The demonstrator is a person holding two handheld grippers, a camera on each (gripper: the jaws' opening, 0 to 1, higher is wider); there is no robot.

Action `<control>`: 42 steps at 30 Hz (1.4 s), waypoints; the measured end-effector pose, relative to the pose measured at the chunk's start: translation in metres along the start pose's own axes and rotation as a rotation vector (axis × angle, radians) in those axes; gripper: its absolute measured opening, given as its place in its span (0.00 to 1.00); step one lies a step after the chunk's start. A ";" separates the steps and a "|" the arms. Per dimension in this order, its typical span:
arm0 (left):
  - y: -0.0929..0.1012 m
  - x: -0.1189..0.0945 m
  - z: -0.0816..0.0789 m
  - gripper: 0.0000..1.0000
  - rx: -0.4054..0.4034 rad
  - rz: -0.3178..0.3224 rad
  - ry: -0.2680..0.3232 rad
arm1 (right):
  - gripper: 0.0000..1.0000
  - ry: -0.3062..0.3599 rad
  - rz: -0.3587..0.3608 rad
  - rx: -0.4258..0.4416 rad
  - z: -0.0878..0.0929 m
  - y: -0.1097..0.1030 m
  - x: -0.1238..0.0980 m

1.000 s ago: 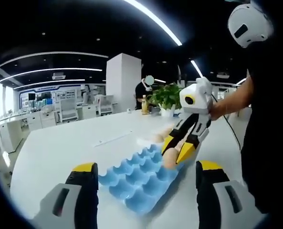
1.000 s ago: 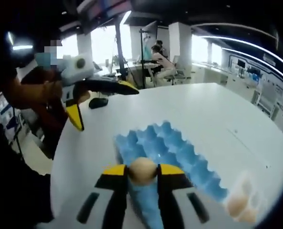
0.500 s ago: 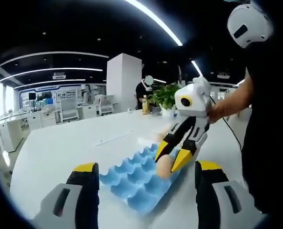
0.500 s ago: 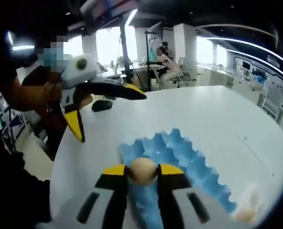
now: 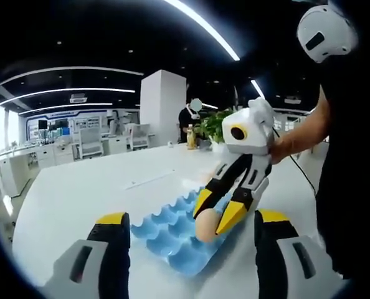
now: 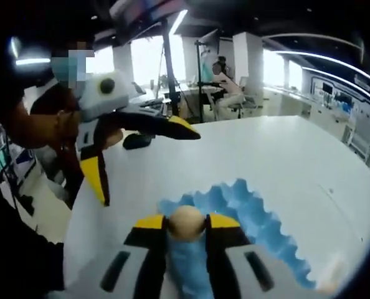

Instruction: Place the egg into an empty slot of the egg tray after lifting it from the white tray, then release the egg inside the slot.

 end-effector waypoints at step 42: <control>-0.001 -0.009 0.005 0.80 -0.012 -0.023 -0.001 | 0.25 -0.071 -0.055 -0.200 -0.001 -0.009 0.046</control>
Point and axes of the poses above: the point that each gripper's makers call its tool centre point, and the gripper's own axes: x roughly forward along the fingers, y roughly to its right, z roughly out of its underside, the point moved 10 cm from there along -x, roughly backward along the fingers, and after that the axes turned 5 degrees about -y, right-handed, at the moved point
